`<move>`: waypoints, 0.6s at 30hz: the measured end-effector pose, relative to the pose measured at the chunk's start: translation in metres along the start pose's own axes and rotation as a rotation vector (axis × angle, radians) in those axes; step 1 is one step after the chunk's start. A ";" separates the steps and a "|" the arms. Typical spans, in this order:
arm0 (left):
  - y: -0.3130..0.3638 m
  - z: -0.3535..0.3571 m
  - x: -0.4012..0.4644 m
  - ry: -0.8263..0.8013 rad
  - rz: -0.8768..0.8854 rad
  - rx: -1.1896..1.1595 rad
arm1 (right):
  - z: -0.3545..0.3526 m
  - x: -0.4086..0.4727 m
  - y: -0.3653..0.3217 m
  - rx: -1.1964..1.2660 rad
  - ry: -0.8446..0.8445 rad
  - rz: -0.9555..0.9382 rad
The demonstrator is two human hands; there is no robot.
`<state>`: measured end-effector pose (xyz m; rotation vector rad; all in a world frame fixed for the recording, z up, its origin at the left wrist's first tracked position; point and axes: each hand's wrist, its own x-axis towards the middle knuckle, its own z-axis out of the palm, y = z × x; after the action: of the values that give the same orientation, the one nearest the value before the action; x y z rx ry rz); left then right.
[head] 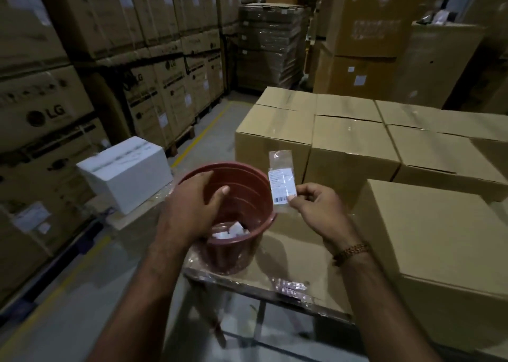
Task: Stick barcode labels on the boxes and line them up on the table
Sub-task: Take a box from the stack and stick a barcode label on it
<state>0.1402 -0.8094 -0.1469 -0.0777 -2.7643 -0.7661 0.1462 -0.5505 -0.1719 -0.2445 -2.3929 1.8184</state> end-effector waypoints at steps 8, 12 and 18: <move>-0.081 0.007 0.035 0.021 0.025 -0.049 | 0.091 0.009 -0.003 -0.265 0.053 -0.017; -0.094 0.014 0.042 0.005 0.059 -0.104 | 0.111 0.011 -0.005 -0.489 0.123 -0.028; -0.103 0.023 0.040 0.028 0.031 -0.207 | 0.128 0.017 -0.007 -0.668 0.090 -0.010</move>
<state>0.0828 -0.8869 -0.2066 -0.1490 -2.6424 -1.0349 0.1037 -0.6697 -0.1999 -0.3599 -2.8339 0.9165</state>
